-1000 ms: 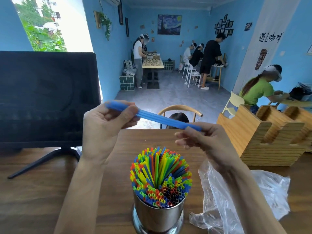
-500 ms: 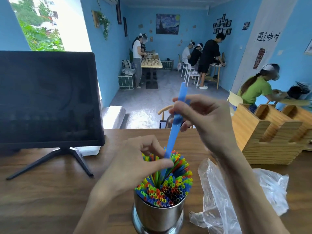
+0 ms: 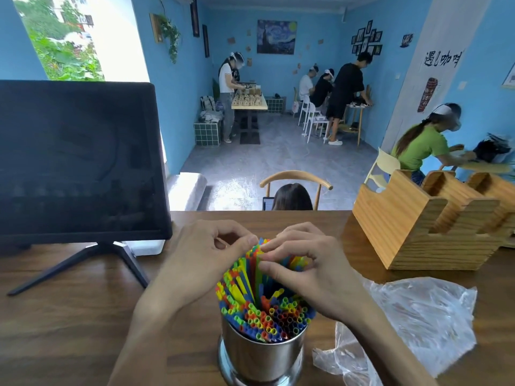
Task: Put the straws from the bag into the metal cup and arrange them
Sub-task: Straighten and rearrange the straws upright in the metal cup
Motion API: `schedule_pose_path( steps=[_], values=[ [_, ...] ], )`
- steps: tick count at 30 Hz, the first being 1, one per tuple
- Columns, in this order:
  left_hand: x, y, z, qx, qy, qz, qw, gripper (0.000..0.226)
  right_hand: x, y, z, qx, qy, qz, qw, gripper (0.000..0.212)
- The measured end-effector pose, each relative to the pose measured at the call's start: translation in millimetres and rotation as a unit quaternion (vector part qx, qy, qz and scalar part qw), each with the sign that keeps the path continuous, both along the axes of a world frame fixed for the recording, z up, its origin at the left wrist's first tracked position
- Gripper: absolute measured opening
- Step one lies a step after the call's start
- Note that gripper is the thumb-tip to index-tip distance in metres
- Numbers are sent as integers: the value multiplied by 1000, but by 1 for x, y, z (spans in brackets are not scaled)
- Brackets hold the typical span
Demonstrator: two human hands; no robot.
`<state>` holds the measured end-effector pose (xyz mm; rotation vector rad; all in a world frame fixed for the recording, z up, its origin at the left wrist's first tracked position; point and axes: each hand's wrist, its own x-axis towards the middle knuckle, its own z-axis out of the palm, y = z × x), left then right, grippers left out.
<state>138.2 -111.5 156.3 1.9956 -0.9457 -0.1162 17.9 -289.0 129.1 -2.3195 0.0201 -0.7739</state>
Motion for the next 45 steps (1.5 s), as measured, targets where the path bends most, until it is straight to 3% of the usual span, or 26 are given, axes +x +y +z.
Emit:
schedule_pose_path(
  steps=[3, 7, 9, 11, 15, 20, 23, 26, 29, 36, 42, 45],
  values=[
    [0, -6, -1, -29, 7, 1, 1000, 13, -3, -8, 8, -24, 67, 26, 997, 21],
    [1, -15, -5, -46, 17, 12, 999, 11, 1, -23, 23, 174, 43, 27, 984, 36],
    [0, -17, -8, -47, 14, 17, 999, 11, 11, -31, 23, 226, 61, -6, 972, 43],
    [0, -17, -8, -44, 13, 17, 999, 11, 19, -37, 18, 212, 103, -19, 972, 45],
    [0, -18, -8, -36, 13, 15, 999, 10, 24, -39, 10, 141, 210, 7, 967, 25],
    [-2, -19, -10, -36, 11, 21, 999, 10, 22, -37, 17, 153, 245, 66, 955, 40],
    [-2, -20, -11, -31, 6, 23, 999, 10, 21, -36, 23, 122, 258, 68, 956, 27],
    [-2, -21, -11, -32, 2, 18, 999, 10, 22, -35, 27, 109, 246, 58, 961, 9],
    [-3, -21, -11, -26, -4, 10, 1000, 11, 20, -34, 32, 93, 226, 50, 968, 5],
    [-3, -20, -8, -23, -19, -8, 1000, 6, 18, -33, 57, 122, 146, 79, 979, 17],
    [-6, -25, -1, -57, -24, -31, 998, 26, 21, -30, 79, 129, 74, 83, 985, 26],
    [-5, -32, 0, -61, 0, -57, 997, 22, 23, -25, 88, 129, 20, 62, 990, 30]
  ],
)
